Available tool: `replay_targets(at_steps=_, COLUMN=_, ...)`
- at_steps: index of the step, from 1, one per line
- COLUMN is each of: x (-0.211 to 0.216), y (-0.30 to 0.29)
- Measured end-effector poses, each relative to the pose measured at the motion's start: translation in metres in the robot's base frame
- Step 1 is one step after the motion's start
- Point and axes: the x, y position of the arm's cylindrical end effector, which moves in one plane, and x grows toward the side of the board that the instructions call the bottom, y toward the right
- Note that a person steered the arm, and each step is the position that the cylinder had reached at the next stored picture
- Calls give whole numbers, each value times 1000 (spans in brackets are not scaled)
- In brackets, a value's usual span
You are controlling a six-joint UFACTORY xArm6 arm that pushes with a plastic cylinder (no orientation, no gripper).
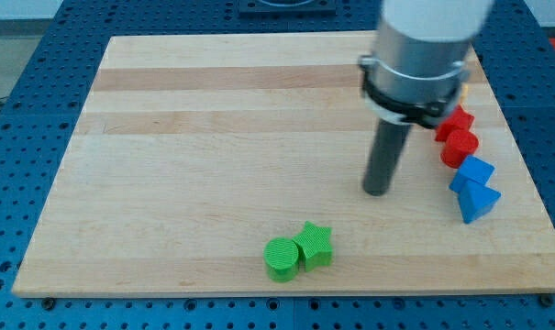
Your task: Place the green circle below the blue triangle
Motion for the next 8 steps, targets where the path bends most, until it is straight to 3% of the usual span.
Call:
replay_targets(at_steps=2, x=29, y=-113)
replay_targets(at_steps=3, x=60, y=-164)
replay_targets(at_steps=4, x=120, y=-179)
replay_targets(at_steps=6, x=122, y=-157)
replay_targets(at_steps=8, x=122, y=-55)
